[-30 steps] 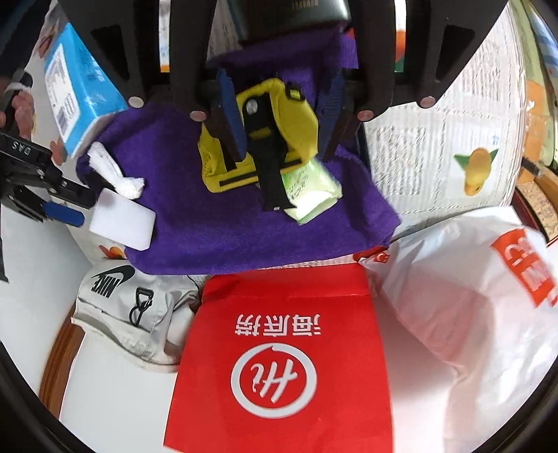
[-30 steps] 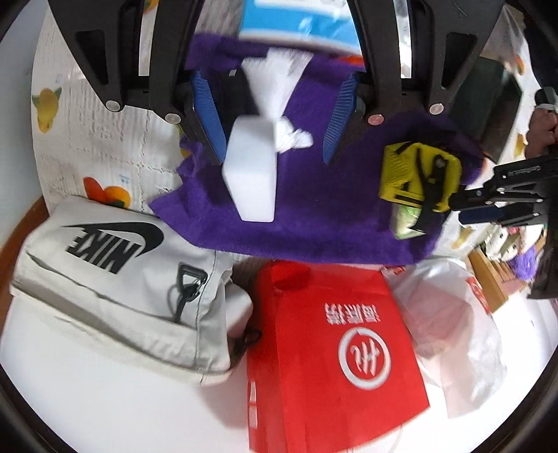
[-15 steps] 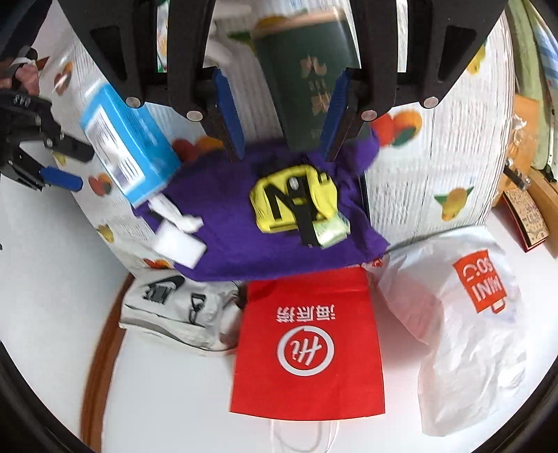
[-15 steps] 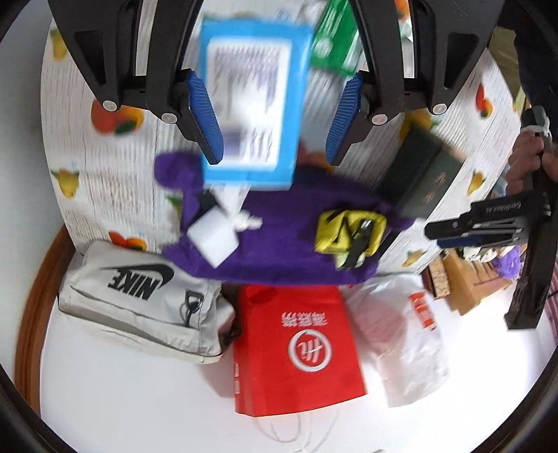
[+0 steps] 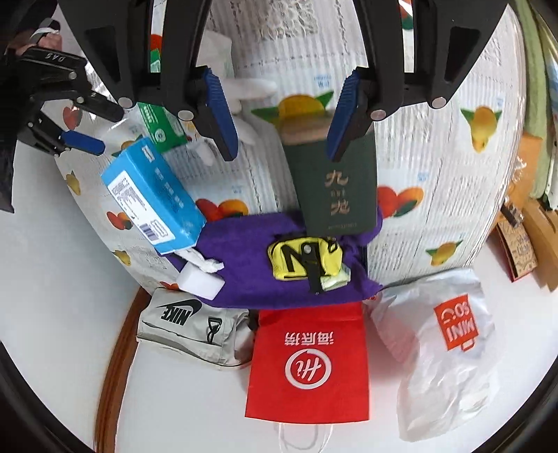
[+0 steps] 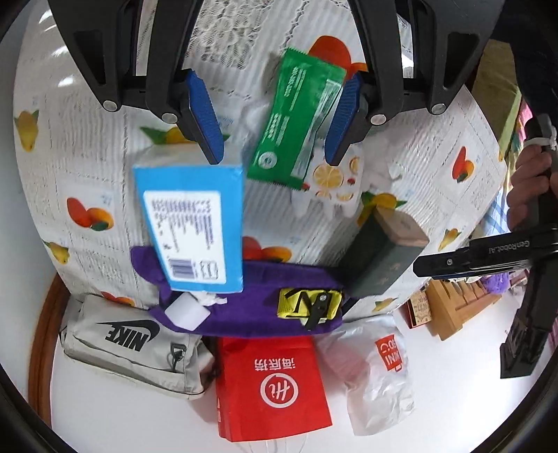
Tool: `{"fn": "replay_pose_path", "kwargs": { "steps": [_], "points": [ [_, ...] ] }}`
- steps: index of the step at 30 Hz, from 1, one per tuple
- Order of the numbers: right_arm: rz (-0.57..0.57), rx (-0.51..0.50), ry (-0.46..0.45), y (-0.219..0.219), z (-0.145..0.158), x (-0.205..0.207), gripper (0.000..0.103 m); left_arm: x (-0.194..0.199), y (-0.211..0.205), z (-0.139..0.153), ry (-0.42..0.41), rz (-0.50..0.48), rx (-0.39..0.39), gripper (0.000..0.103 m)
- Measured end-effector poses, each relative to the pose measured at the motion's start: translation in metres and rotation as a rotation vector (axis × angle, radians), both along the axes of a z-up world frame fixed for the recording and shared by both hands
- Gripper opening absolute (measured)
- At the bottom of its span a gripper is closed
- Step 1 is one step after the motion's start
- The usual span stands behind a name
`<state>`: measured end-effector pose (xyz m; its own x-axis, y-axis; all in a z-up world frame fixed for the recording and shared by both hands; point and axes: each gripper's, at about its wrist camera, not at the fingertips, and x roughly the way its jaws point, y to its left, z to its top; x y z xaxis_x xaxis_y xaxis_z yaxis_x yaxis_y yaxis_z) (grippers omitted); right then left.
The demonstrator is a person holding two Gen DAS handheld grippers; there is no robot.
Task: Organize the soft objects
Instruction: 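Move both tools back toward the white gloves and green packet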
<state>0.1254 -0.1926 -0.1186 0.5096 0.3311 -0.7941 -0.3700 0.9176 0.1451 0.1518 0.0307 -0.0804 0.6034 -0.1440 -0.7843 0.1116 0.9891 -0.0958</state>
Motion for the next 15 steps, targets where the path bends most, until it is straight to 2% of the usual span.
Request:
{"fn": "replay_pose_path", "kwargs": {
  "steps": [9,15],
  "points": [
    [-0.057,-0.013,0.056,0.011,-0.039,-0.004,0.059,-0.019,0.011,-0.033,0.056,0.024,-0.035,0.051],
    [-0.077,-0.007,0.078,0.017,-0.051,-0.001,0.060,-0.021,0.020,-0.044,0.071,0.034,-0.048,0.051]
  ]
}}
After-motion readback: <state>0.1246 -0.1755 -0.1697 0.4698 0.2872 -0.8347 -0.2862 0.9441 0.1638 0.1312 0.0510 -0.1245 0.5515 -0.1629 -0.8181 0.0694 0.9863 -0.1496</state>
